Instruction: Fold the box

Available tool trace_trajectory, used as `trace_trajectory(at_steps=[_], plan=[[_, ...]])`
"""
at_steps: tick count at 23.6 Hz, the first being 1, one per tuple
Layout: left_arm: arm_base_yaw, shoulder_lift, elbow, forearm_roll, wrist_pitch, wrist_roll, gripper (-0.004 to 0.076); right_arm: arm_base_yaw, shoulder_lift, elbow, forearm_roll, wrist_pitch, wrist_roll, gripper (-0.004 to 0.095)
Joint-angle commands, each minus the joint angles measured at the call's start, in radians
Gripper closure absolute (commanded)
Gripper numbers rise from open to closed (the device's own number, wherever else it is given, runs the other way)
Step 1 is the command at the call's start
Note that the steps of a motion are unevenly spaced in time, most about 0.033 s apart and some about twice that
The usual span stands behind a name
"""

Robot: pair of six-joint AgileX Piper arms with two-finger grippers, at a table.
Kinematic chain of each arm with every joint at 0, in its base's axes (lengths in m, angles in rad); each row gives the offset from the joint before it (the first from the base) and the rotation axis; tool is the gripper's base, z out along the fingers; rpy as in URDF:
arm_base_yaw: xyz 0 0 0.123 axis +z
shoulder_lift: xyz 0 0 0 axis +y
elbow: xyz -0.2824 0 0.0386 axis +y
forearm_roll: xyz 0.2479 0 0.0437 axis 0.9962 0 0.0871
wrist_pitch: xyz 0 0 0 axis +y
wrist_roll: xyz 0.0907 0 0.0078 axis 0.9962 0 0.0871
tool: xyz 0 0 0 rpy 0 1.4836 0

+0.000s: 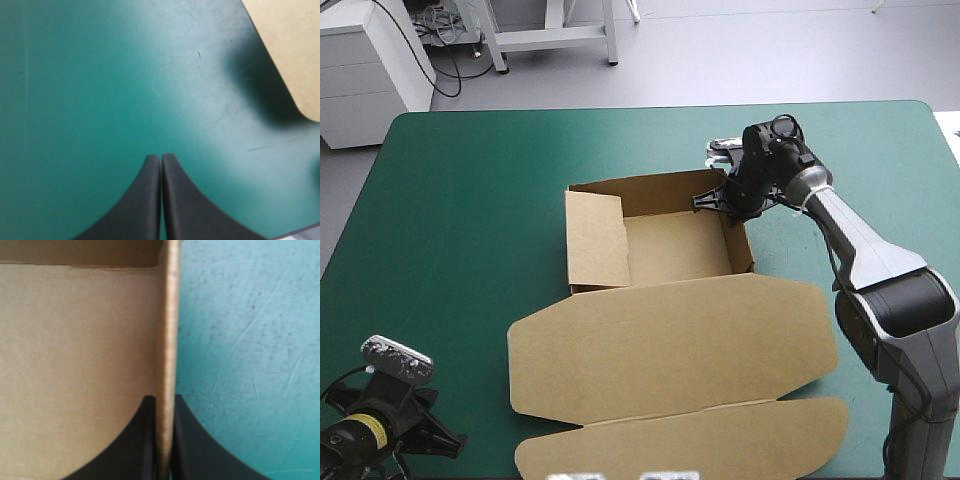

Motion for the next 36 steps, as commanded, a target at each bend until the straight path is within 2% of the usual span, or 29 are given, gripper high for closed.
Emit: trace_trajectory(at_steps=[1, 9, 10, 11, 12, 13, 14, 16, 19, 23, 24, 30, 36], plan=[[-0.002, -0.038, 0.013, 0.016, -0.036, -0.012, 0.0734, -0.047, -0.059, -0.019, 0.0, 0.001, -0.016, 0.092], [-0.002, -0.107, 0.052, -0.001, -0.012, -0.012, 0.0734, -0.379, -0.171, -0.019, -0.077, 0.001, -0.078, 0.092], [-0.002, -0.112, 0.052, -0.001, -0.017, -0.012, 0.0734, -0.479, -0.192, -0.019, -0.103, 0.001, -0.096, 0.092], [-0.002, -0.112, 0.052, -0.001, -0.017, -0.012, 0.0734, -0.521, -0.202, -0.019, -0.115, 0.001, -0.106, 0.092], [-0.002, -0.112, 0.052, 0.007, -0.026, -0.012, 0.0734, -0.633, -0.209, -0.019, -0.126, 0.001, -0.132, 0.092], [-0.002, -0.112, 0.054, 0.014, -0.03, -0.012, 0.0734, -0.662, -0.209, -0.019, -0.126, 0.001, -0.134, 0.092], [-0.002, -0.112, 0.054, 0.033, -0.033, -0.012, 0.0734, -0.748, -0.209, -0.019, -0.123, 0.001, -0.139, 0.092], [-0.002, -0.112, 0.054, 0.039, -0.027, -0.012, 0.0734, -0.839, -0.209, -0.019, -0.126, 0.001, -0.141, 0.092], [-0.002, -0.112, 0.054, 0.039, -0.025, -0.012, 0.0734, -0.887, -0.209, -0.019, -0.132, 0.001, -0.096, 0.0891], [-0.002, -0.112, 0.054, 0.039, -0.025, -0.012, 0.0734, -0.885, -0.209, -0.019, -0.166, 0.001, -0.108, 0.0587], [-0.002, -0.112, 0.054, 0.039, -0.025, -0.012, 0.0734, -0.885, -0.209, -0.019, -0.177, 0.001, -0.11, 0.056], [-0.002, -0.112, 0.054, 0.039, -0.025, -0.012, 0.0734, -0.885, -0.224, -0.019, -0.179, 0.001, -0.11, 0.0552], [-0.002, -0.112, 0.054, 0.04, -0.022, -0.012, 0.0734, -0.885, -0.287, -0.019, -0.168, 0.001, -0.179, 0.057]])
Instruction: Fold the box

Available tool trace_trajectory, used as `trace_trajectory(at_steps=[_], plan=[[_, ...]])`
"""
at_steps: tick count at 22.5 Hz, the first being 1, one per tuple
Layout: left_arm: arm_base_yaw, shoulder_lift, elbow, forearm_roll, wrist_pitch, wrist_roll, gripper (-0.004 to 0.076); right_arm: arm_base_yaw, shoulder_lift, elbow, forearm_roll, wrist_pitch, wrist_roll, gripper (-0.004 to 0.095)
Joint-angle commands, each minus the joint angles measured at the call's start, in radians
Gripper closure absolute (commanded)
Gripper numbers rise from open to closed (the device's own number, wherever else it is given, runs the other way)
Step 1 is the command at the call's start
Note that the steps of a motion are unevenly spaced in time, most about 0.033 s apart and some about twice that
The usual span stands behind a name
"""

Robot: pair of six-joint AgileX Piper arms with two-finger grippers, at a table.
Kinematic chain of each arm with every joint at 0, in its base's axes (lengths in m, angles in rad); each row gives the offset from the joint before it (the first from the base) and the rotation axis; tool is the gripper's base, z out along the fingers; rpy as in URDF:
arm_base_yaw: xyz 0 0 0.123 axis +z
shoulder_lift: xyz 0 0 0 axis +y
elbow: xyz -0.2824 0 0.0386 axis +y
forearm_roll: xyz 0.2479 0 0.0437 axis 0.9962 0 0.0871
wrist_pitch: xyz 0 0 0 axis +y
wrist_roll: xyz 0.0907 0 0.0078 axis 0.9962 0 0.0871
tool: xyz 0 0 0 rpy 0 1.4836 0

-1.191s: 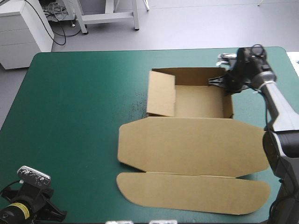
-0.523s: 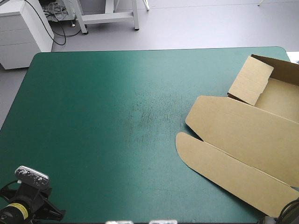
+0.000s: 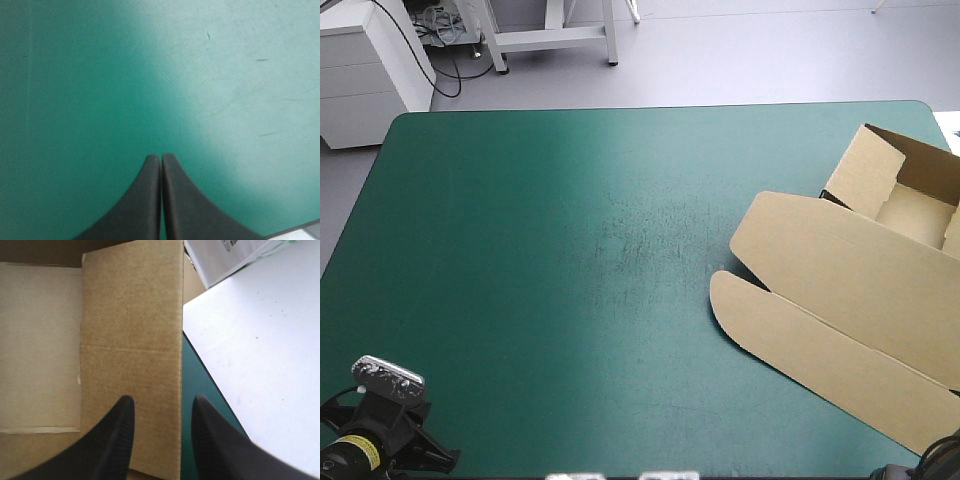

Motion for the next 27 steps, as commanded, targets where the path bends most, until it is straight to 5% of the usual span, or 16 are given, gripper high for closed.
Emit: trace_trajectory(at_steps=[1, 6, 11, 13, 18, 27], plan=[[-0.002, 0.01, -0.021, 0.017, -0.039, -0.011, 0.0734, -0.005, -0.104, -0.028, -0.006, -0.026, -0.043, 0.0571], [-0.002, 0.01, -0.021, 0.023, -0.039, -0.011, 0.0734, -0.005, -0.209, -0.028, 0.049, -0.026, -0.043, 0.0607], [-0.002, 0.01, -0.021, 0.023, -0.039, -0.011, 0.0734, -0.002, -0.301, -0.028, 0.297, -0.026, -0.103, 0.0931], [-0.002, 0.01, -0.021, 0.023, -0.039, -0.011, 0.0734, 0.019, -0.389, -0.028, 0.414, -0.026, -0.146, 0.0915], [-0.002, 0.01, -0.021, 0.023, -0.039, -0.011, 0.0734, 0.158, -0.581, 0.08, 0.373, -0.026, -0.153, 0.0916], [-0.002, 0.01, -0.021, 0.025, -0.039, -0.011, 0.0734, 0.331, -0.939, 0.735, 0.379, -0.151, -0.258, 0.0916]])
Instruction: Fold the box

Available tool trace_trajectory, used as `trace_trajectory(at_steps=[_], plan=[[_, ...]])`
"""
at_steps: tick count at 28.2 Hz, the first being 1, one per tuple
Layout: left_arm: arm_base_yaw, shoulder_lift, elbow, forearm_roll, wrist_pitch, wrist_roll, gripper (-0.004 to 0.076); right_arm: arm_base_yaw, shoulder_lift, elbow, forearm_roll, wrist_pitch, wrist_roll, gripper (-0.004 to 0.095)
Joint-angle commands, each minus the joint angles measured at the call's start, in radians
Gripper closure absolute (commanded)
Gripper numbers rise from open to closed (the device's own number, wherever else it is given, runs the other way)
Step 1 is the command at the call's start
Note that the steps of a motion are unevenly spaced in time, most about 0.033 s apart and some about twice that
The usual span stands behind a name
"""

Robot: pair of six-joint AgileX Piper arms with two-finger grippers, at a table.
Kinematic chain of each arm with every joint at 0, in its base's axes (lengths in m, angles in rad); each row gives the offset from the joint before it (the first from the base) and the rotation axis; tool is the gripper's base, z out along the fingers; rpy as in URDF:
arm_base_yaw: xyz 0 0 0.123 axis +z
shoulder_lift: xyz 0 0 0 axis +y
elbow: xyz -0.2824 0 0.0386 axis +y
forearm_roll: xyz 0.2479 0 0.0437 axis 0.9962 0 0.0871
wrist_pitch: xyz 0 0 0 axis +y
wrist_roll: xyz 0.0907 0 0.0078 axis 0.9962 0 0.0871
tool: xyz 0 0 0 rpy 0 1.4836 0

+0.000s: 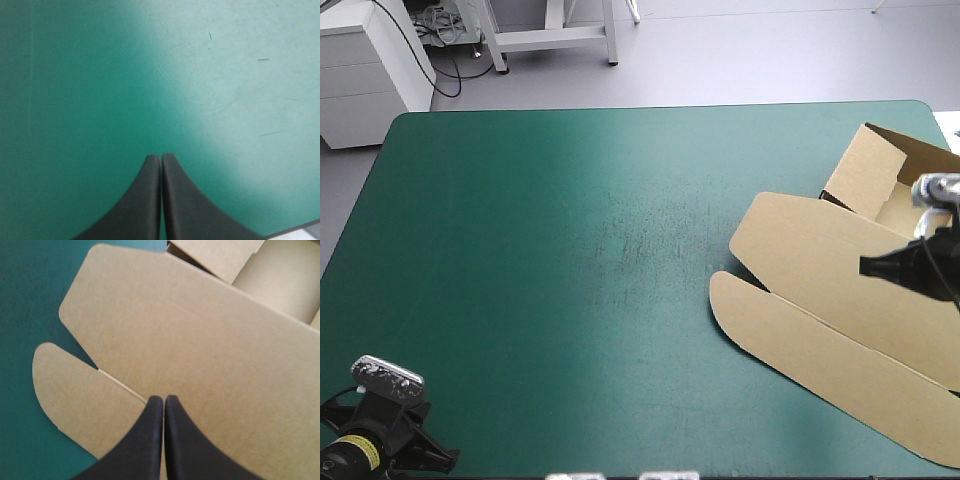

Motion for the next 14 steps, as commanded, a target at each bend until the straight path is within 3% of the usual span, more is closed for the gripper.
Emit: trace_trajectory(at_steps=[1, 6, 14], plan=[[-0.002, 0.01, -0.021, 0.021, -0.039, -0.009, 0.0734, 0.046, -0.115, 0.156, 0.009, -0.147, -0.02, 0.0916], [-0.002, 0.01, -0.021, 0.021, -0.039, -0.009, 0.0734, 0.122, -0.224, 0.388, 0.018, -0.191, -0.083, 0.0916], [-0.002, 0.01, -0.021, 0.021, -0.039, -0.009, 0.0734, 0.129, -0.31, 0.564, 0.111, -0.213, -0.197, 0.0927]])
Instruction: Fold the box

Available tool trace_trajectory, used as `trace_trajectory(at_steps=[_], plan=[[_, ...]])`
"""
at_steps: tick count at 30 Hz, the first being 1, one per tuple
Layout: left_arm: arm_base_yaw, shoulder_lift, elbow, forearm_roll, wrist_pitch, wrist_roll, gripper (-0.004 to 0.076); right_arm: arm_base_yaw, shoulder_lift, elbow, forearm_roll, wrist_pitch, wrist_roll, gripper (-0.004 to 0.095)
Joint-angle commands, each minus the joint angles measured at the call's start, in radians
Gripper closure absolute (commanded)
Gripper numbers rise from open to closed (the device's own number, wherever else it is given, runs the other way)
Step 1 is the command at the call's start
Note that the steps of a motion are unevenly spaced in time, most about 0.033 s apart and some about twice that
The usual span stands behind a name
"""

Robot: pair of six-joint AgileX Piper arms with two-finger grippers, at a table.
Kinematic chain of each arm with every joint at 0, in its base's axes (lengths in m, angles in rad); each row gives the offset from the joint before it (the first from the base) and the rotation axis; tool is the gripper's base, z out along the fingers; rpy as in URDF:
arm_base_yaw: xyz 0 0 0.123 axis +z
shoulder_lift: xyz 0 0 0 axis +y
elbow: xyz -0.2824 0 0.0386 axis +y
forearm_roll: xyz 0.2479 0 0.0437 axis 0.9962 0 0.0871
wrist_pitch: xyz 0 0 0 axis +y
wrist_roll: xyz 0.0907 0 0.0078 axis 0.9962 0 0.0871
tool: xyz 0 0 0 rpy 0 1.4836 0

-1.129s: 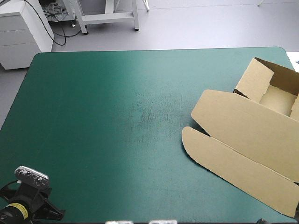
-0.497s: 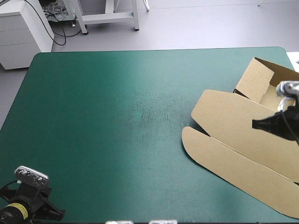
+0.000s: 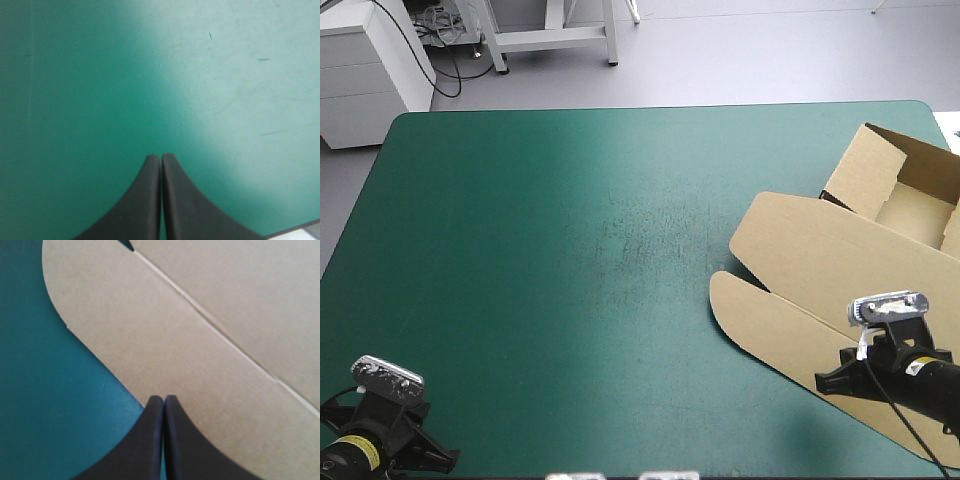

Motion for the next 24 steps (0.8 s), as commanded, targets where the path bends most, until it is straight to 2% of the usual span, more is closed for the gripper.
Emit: trace_trajectory(at_steps=[1, 10, 24], plan=[[-0.002, 0.01, -0.021, 0.021, -0.039, -0.009, 0.0734, 0.003, -0.039, 0.034, 0.068, -0.069, -0.051, 0.0927], [-0.002, 0.01, -0.021, 0.021, -0.039, -0.009, 0.0734, 0.003, -0.125, 0.046, 0.075, -0.091, -0.051, 0.0927], [-0.002, 0.01, -0.021, 0.021, -0.039, -0.011, 0.0734, 0.003, -0.133, 0.046, 0.075, -0.093, -0.046, 0.0927]])
